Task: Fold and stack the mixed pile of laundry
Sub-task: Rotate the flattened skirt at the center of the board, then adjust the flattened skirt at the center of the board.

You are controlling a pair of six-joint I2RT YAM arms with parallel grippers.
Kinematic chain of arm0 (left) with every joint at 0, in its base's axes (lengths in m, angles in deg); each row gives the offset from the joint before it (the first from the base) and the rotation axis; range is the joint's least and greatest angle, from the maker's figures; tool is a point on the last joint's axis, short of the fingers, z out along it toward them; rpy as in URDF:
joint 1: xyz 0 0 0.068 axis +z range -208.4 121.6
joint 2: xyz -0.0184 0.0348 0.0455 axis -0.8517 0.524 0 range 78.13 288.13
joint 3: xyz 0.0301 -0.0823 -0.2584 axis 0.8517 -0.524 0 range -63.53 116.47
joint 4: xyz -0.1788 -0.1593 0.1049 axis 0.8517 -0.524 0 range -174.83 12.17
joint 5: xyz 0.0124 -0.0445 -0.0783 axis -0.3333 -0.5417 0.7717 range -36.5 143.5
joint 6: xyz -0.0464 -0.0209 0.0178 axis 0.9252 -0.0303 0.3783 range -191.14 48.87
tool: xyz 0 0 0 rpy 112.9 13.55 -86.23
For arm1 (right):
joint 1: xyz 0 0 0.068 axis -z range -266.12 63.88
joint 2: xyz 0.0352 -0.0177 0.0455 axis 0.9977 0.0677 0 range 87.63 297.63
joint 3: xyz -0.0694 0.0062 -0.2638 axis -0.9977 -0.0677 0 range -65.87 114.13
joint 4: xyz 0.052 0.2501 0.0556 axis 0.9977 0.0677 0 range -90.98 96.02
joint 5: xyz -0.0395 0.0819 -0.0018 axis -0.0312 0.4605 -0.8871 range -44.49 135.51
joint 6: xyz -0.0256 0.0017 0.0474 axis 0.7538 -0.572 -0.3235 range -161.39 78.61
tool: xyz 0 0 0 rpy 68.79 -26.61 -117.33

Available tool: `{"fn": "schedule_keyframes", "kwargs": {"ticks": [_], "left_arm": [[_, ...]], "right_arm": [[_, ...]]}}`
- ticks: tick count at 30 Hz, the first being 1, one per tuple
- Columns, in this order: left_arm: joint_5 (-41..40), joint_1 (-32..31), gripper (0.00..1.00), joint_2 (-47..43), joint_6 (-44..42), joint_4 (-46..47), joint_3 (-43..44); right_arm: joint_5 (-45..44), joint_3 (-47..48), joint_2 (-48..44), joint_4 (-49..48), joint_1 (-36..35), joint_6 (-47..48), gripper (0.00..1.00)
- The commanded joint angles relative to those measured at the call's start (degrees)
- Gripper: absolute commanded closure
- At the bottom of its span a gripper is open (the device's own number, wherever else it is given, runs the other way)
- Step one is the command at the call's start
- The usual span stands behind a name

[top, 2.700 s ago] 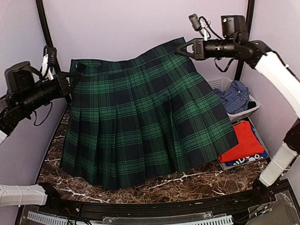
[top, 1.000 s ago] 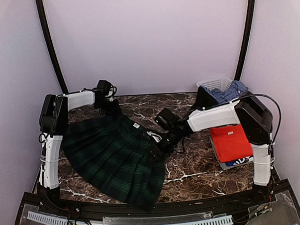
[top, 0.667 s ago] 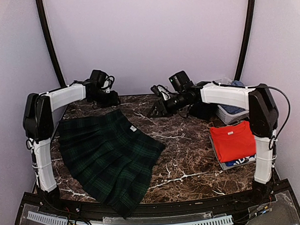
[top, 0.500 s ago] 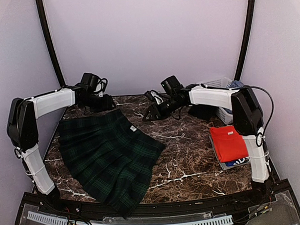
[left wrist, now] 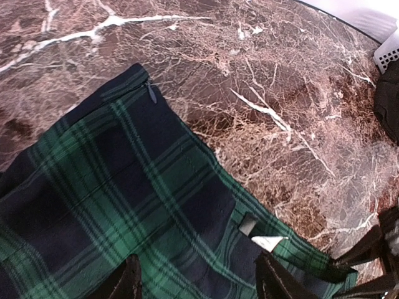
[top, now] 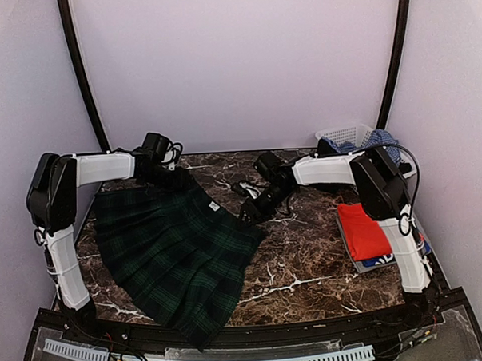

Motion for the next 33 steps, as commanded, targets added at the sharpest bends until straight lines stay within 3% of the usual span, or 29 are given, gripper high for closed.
{"fn": "schedule_keyframes", "kwargs": {"ticks": [1,3,4,11,19,26,33], "left_arm": [[0.9,-0.6,0.39,2.4,0.5,0.3,2.8],[0.7,-0.6,0.39,3.5,0.8,0.5,3.0],[0.8,-0.6,0.39,3.9,0.9,0.4,3.3],[-1.4,-2.2,0.40,3.8,-0.5,-0.8,4.9],[-11.8,-4.7,0.41,8.5,-1.8,-6.0,11.7],[-14.7,-6.2,0.41,14.7,-3.9,-10.1,18.1],[-21.9,-7.6,0.51,18.5,-4.4,-13.5,21.6]], "right_arm": [[1.5,-2.0,-2.2,0.5,0.0,3.0,0.73],[2.4,-2.0,-2.3,1.1,0.0,3.5,0.96],[2.6,-2.3,-2.8,0.9,0.0,3.5,1.00],[3.2,-7.6,-9.8,-2.9,0.0,1.6,1.00],[-0.6,-8.9,-8.8,-0.7,0.0,1.2,1.00],[-1.2,-11.8,-8.9,-2.2,0.1,0.7,1.00],[0.0,-12.7,-8.8,-3.8,0.1,-0.2,1.00]]}}
